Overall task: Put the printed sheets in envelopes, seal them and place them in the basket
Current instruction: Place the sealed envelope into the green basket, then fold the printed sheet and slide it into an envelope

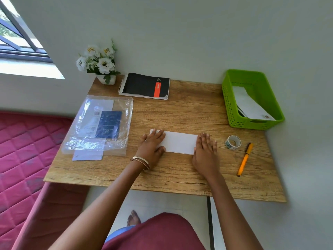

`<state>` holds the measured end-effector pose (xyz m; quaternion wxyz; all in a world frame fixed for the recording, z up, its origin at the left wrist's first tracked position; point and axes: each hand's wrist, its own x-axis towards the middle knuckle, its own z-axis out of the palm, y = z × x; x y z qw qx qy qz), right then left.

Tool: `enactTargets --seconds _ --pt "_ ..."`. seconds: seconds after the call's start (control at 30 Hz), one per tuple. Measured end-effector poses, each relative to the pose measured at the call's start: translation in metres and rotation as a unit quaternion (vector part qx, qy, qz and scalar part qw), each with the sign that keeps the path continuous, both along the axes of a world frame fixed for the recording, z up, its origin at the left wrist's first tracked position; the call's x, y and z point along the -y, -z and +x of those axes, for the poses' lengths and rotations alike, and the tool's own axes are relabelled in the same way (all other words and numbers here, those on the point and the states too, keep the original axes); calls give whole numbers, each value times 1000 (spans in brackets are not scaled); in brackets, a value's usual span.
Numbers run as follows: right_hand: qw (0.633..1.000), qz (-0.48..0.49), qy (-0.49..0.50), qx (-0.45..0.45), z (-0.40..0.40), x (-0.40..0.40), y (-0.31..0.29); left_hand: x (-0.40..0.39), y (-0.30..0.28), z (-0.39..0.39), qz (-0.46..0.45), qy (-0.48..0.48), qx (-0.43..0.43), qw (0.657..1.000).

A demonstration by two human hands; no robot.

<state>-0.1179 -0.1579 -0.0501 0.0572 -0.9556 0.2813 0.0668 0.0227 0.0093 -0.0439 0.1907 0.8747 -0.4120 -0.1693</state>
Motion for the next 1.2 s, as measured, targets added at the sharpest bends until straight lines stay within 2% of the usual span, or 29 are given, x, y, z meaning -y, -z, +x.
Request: enactTargets --seconds 0.07,0.13,0.2,0.27,0.33,0.4,0.47,0.57,0.67,0.97,1.1,1.2 --pt "999 7 23 33 8 -7 -8 -9 -13 0 -143 -86 -53 985" --pt "993 23 38 109 19 -19 -16 -26 -24 3 -258 -167 -8 952" --pt "980 58 30 189 34 -36 -23 -47 -30 9 -304 -234 22 923" --pt "965 114 -28 235 53 -56 -29 -72 -34 16 -318 -330 43 888" --pt "951 164 -112 235 72 -80 -35 -101 -30 24 -305 -450 57 837" --pt "938 189 -194 216 92 -104 -39 -130 -24 29 -242 -553 53 796" --pt "925 208 -257 185 110 -124 -38 -152 -17 31 -146 -611 26 777" --pt "916 209 -321 118 128 -146 -35 -165 -14 31 -12 -626 5 780" --pt "925 149 -343 65 138 -158 -30 -160 -18 32 46 -609 13 791" --pt "932 115 -336 75 147 -162 -31 -165 -21 55 23 -632 -112 767" --pt "934 109 -331 83 149 -163 -28 -177 -15 63 -25 -634 -158 757" --pt "935 106 -328 84 150 -163 -29 -180 -23 62 -85 -647 -185 734"
